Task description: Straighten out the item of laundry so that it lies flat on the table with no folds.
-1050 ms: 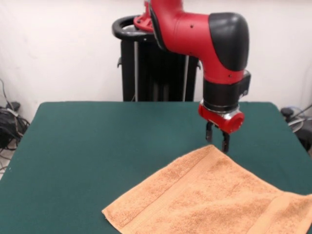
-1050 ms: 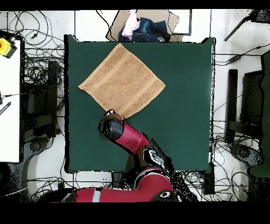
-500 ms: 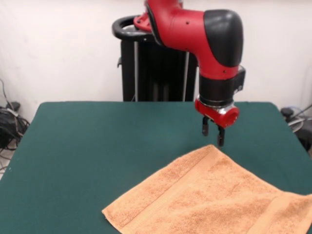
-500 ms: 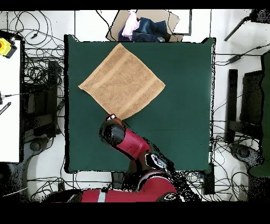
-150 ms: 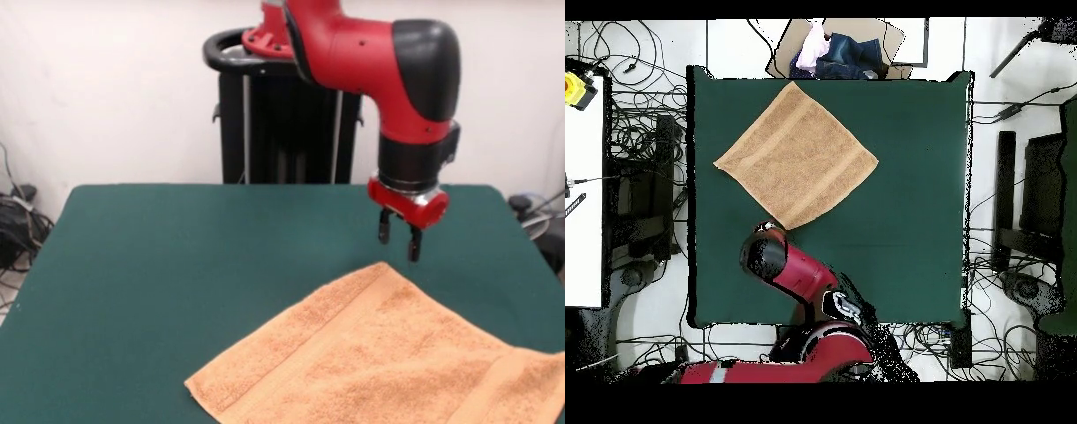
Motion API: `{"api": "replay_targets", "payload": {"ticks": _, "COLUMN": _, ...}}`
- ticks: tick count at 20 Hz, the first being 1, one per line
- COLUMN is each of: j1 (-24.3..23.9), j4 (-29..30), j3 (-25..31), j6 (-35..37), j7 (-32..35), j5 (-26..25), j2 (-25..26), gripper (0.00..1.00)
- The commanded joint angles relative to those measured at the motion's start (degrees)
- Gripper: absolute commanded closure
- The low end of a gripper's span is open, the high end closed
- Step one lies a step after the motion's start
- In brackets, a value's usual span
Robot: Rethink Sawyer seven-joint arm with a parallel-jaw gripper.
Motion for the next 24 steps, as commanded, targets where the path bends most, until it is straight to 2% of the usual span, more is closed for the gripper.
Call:
{"api": "replay_targets", "payload": {"ticks": 1, "j1": 0.85, "j4": -5.66, "j3": -1.62, "j6": -3.48, "j7": 11.36, "j5": 2.92, "j2": 5.15, "gripper": 0.00}}
{"api": "replay_targets", "payload": {"ticks": 12, "j1": -4.47, "j4": -7.10, "j3": 3.31, "j6": -7.39, "j7": 11.06, "j5": -0.24, "j2": 9.41, "gripper": 0.00}}
{"api": "replay_targets", "payload": {"ticks": 24, "j1": -9.32, "j4": -6.72, "j3": 5.30, "j6": -4.92, "j7": 9.71, "j5": -3.60, "j2": 8.41, "gripper": 0.00}}
